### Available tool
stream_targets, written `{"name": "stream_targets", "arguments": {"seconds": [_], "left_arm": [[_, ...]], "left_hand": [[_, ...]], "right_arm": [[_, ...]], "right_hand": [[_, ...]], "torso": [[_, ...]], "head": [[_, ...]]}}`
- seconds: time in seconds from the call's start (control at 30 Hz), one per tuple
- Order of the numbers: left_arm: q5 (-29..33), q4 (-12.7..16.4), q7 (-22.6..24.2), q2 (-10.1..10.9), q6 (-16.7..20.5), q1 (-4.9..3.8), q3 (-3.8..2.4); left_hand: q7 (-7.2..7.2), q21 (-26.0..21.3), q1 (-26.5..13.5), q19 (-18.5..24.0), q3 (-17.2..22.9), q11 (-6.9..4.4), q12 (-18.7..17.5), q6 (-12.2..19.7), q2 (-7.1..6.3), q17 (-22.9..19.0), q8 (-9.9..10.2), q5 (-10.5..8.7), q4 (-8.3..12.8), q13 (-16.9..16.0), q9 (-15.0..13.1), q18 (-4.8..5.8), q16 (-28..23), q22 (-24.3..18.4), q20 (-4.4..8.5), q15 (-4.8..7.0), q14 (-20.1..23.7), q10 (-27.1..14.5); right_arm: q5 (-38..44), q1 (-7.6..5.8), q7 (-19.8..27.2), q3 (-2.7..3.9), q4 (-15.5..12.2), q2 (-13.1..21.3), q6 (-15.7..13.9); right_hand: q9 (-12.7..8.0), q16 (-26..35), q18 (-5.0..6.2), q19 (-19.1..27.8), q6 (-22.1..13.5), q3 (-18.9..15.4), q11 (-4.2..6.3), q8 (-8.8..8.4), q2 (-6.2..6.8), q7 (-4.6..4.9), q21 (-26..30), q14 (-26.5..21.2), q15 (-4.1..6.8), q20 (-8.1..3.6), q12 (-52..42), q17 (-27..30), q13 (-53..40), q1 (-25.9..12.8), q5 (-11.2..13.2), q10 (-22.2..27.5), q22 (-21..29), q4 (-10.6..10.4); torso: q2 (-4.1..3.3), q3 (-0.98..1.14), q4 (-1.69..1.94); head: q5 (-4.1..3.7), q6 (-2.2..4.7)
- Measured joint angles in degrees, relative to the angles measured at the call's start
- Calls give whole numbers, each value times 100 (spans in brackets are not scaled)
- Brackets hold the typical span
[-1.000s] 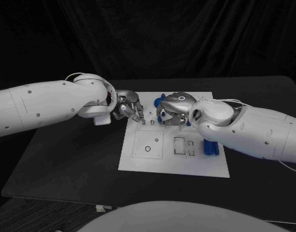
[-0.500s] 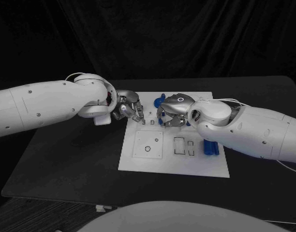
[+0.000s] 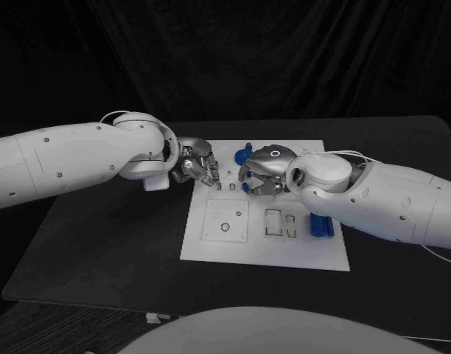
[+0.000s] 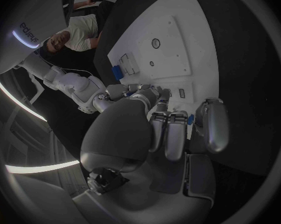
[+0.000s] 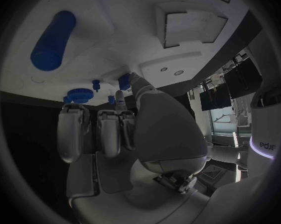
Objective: Assemble the parts on the task board
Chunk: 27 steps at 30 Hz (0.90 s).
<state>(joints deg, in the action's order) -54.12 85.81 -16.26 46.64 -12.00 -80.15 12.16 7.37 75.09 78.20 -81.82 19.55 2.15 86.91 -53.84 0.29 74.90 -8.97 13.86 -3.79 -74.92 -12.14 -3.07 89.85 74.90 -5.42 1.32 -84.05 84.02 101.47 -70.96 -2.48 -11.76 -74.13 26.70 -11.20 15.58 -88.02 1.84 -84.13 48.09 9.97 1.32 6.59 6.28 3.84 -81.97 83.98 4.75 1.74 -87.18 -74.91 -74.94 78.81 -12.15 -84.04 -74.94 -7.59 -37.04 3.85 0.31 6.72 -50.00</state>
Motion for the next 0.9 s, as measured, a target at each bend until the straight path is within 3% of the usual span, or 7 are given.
{"name": "stream_targets", "arguments": {"seconds": [0.23, 0.33, 0.53, 0.6, 0.67, 0.77, 0.9], "left_arm": [[0, -26, 1, -10, -16, 0, 0], [0, -40, 2, -16, -20, 1, 0], [0, -55, 5, -25, -26, 1, 0], [0, -67, 7, -32, -27, 1, 0], [-1, -88, 10, -48, -27, 1, 1], [-1, -132, 16, -91, -26, 1, 1], [-1, -198, 16, -176, -24, 1, 1]], "left_hand": [[0, 0, 0, 0, 0, 0, 0, 0, 0, 0, -18, 0, 0, 0, 6, 1, 0, 0, 0, 0, 0, 0], [0, 0, 0, 0, -26, 0, 0, 0, 0, 0, -20, 0, -26, 0, 12, 0, 0, 0, 0, 0, 0, 0], [21, -20, -25, 20, -127, 0, 0, 22, 2, 0, -21, -70, -127, 0, 33, 1, 0, 0, -20, -21, 21, 0], [0, -20, -174, 20, -198, 0, 0, 42, 26, 0, -45, -99, -288, 0, 50, 1, 0, 0, -20, -23, 18, 0], [0, -20, -457, 20, -310, 0, 0, 42, 104, 0, -68, -137, -592, 1, 63, 1, 0, 0, -20, -42, 0, 0], [-74, -57, -876, 20, -477, 0, 0, -32, 242, 0, -196, 45, -1096, 1, 63, 0, 0, 0, -20, -42, 0, 0], [-157, -57, -1244, 41, -636, -26, 0, -287, 344, 0, -470, 208, -1304, 2, -23, 0, 0, 0, 1, -37, 1, -3]], "right_arm": [[1, 1, 16, 0, -104, 102, -76], [1, 1, 24, 0, -183, 170, -158], [2, -22, 44, -2, -447, 380, -379], [2, -84, 57, -7, -602, 510, -519], [3, -172, 71, -8, -715, 626, -663], [3, -393, 98, -6, -922, 893, -943], [-36, -663, 142, 4, -1153, 1293, -1328]], "right_hand": [[-75, 0, 0, 0, -131, -64, 35, -68, 68, -67, 0, 0, 0, 0, 0, 0, 1, -69, 140, 8, 1, -64], [-170, 0, -1, 21, -359, -136, 58, -180, 128, -108, 0, 6, 38, -21, 0, 0, 1, -69, 309, 13, 1, -136], [-256, 0, -1, 21, -397, -186, 84, -185, 212, -128, 0, 6, 38, -21, 0, 0, 1, -95, 602, 0, 1, -364], [-260, 0, -1, 21, -360, -190, 84, -152, 217, -101, 0, 6, 38, -21, 0, 0, 1, -100, 644, 0, 1, -431], [-258, 0, -1, 21, -176, -171, 83, -45, 248, -76, -7, 6, 38, -21, 0, 0, 1, -69, 617, 0, 1, -467], [-225, 0, -1, 21, 117, -159, 84, 118, 234, -29, -71, 6, 38, -21, 0, 0, 2, -61, 464, 0, 2, -617], [-164, -35, -2, 21, 449, -135, 30, 290, 113, 31, -206, 6, 38, -21, -92, 0, 2, -171, 345, 11, 2, -787]], "torso": [[-1, 0, 0], [-1, 0, 0], [-1, 0, -2], [0, 1, -4], [2, 1, -5], [5, 1, -8], [7, 3, -9]], "head": [[-4, 0], [-4, 0], [2, 0], [-25, 0], [-49, 0], [-73, 0], [-94, 0]]}}
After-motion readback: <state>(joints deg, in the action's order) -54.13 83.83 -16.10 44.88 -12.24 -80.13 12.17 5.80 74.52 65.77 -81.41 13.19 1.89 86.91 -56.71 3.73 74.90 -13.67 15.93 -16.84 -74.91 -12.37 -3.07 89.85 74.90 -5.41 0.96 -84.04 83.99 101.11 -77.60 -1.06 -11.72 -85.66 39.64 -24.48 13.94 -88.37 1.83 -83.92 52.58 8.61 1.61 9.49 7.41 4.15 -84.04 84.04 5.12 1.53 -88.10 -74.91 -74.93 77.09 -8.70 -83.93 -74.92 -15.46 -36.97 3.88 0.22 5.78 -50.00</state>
